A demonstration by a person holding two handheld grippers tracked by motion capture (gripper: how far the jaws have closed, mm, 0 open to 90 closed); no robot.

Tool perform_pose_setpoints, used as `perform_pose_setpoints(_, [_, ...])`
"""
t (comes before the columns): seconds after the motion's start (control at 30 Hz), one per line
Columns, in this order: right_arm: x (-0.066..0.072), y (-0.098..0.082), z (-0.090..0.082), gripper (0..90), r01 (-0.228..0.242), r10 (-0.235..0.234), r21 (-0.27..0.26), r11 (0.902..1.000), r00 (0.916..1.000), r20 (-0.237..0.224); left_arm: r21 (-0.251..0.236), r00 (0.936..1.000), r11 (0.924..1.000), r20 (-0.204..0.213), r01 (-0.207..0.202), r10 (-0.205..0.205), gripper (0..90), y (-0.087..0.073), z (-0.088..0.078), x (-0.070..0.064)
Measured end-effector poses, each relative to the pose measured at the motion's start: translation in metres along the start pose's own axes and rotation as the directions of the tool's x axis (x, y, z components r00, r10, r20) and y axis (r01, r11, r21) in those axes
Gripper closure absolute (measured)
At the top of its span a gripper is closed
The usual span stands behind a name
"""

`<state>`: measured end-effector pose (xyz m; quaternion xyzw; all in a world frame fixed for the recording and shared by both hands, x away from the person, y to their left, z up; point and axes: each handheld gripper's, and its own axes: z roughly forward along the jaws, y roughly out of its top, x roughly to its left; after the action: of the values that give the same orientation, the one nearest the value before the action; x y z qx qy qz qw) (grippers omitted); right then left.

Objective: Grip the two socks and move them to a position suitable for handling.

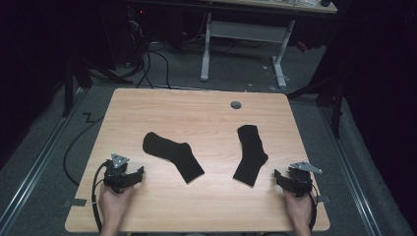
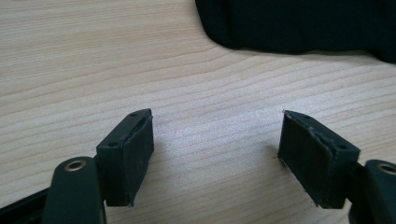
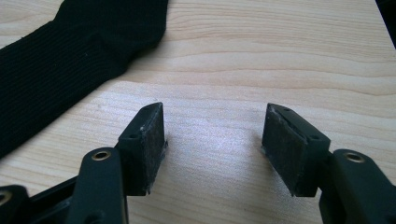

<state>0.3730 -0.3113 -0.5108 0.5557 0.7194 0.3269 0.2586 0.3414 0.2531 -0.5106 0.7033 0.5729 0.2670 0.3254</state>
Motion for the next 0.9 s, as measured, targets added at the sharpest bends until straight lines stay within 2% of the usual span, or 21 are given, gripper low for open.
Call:
perform_pose_setpoints(0.27, [0.0003,-0.0001,0.0,38.6,0.004,-0.004,0.001,1.0,1.0,-0.002,-0.005,0.9999,0.9999,0.002,0.015,-0.015,29.3,-0.0002,-0.0008,0.0017])
perform_pose_setpoints(0.5, [0.0003,-0.0001,-0.0001,38.1,0.004,-0.004,0.001,1.0,1.0,-0.003,-0.005,0.9999,0.9999,0.0,0.012,-0.012,29.9,-0.0001,-0.0007,0.0015])
perform_pose_setpoints(0.73, [0.0002,-0.0001,-0.0001,37.7,0.001,-0.001,0.001,1.0,1.0,-0.006,-0.02,0.9973,0.9975,0.026,0.068,-0.068,32.8,-0.0007,-0.0025,0.0059])
perform_pose_setpoints(0.9, [0.0002,-0.0001,-0.0001,37.5,0.004,-0.004,0.001,1.0,1.0,-0.006,-0.018,0.9965,0.9969,0.034,0.077,-0.076,34.9,-0.0004,-0.0033,0.0067])
